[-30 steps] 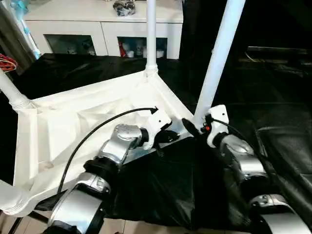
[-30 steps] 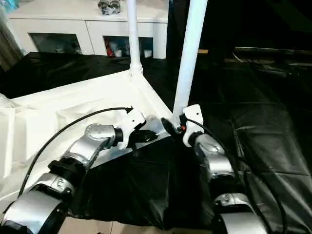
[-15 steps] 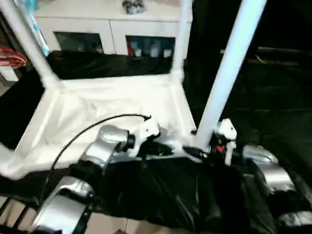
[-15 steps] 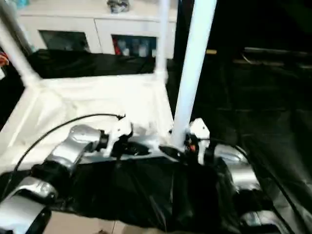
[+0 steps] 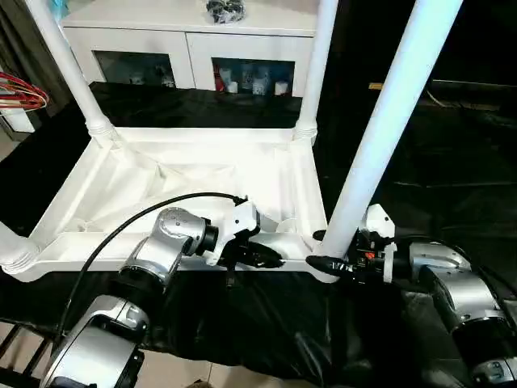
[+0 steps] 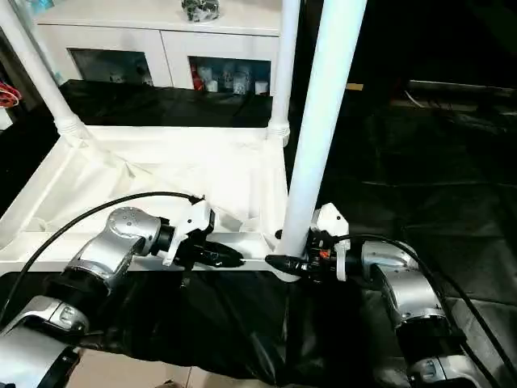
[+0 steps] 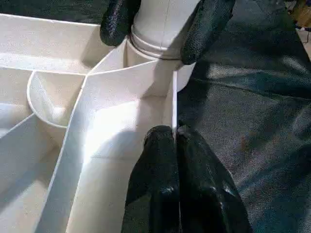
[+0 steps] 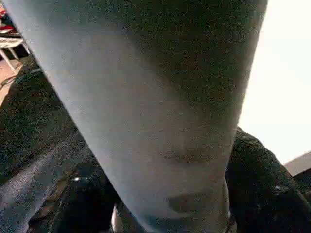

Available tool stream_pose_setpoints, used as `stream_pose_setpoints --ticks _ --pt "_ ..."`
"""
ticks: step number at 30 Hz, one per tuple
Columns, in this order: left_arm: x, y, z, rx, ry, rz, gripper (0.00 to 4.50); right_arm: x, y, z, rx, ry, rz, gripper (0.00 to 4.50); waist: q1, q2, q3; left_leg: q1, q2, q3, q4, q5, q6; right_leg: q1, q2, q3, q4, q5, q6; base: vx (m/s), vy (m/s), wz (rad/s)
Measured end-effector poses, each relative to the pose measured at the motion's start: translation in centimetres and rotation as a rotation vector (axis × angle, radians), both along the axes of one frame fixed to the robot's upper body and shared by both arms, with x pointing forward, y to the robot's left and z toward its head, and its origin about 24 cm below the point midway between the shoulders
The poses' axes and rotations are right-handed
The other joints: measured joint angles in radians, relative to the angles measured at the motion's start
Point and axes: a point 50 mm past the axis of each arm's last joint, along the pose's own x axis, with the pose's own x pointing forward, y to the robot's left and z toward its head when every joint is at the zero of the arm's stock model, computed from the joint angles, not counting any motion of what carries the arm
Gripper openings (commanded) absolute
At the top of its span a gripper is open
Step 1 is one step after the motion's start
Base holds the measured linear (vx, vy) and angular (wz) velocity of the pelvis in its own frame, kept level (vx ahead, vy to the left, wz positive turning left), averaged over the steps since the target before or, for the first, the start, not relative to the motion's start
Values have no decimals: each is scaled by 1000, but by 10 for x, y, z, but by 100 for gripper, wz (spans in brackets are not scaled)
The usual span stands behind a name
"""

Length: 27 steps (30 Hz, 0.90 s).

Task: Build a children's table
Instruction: Rotate leg to tighten

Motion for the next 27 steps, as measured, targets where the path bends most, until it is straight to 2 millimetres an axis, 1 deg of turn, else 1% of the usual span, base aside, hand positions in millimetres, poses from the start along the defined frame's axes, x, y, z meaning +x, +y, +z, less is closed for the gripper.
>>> stream_pose_setpoints --ticks 2,5,6,9,10,14,16,18,19,20,23,24,27 --pt "0 -1 0 -1 -1 6 0 0 3 -1 9 -1 -5 259 0 0 0 0 0 0 0 0 0 0 0 0 0 0 0 0 0 0" --pt "3 -2 -1 2 -17 57 0 4 5 -4 19 -15 -91 259 -1 -1 -1 2 0 0 1 0 0 1 0 0 1 0 0 0 0 0" --pt "4 -3 -2 4 -22 82 0 7 6 -6 25 -20 -134 259 -4 -2 -1 4 0 0 1 0 0 3 0 1 1 0 0 0 0 0" --pt "12 -12 -3 5 -51 214 0 25 12 -11 47 -39 -360 259 -26 -4 0 6 -1 0 2 0 0 4 0 1 0 -3 5 0 0 0" --pt "15 -19 -4 4 -56 260 0 32 14 -11 51 -40 -456 259 -33 -4 0 6 -2 0 2 0 0 4 -1 2 -1 -3 5 0 0 0" --pt "22 -43 -5 2 -74 363 0 49 16 -12 46 -40 -685 259 -40 -4 0 6 -3 -1 2 0 0 4 -1 3 -1 -3 5 0 0 0" --pt "25 -47 -5 5 -85 405 0 54 21 -12 38 -42 -757 259 -43 -4 -1 6 -3 -2 1 0 0 4 -1 2 -1 -3 5 0 0 0" --pt "26 -49 -5 6 -89 424 0 57 24 -12 41 -49 -799 259 -44 -4 -1 6 -3 -2 0 0 0 4 -1 2 -1 -3 5 0 0 0" --pt "26 -49 -5 9 -95 426 0 58 27 -13 49 -52 -813 294 -45 -4 -1 6 -3 -2 0 0 0 4 -1 2 -1 -3 5 0 0 0" --pt "26 -49 -5 11 -98 426 0 59 28 -13 55 -54 -820 315 -46 -4 -1 6 -3 -2 0 0 0 4 -1 2 -1 -3 5 0 0 0" --pt "26 -48 -5 11 -99 414 0 59 30 -13 90 -52 -828 315 -47 -4 -1 5 -3 -2 0 0 0 4 -1 2 -1 -3 5 0 0 0" --pt "26 -48 -5 11 -99 410 0 59 30 -13 96 -51 -824 345 -47 -4 -1 5 -3 -2 1 0 0 4 -1 2 -1 -2 4 0 0 0" --pt "26 -46 -4 11 -108 396 0 58 31 -13 105 -55 -793 357 -50 -4 -1 5 -3 -2 0 0 0 4 -1 2 -1 -1 2 0 0 0"
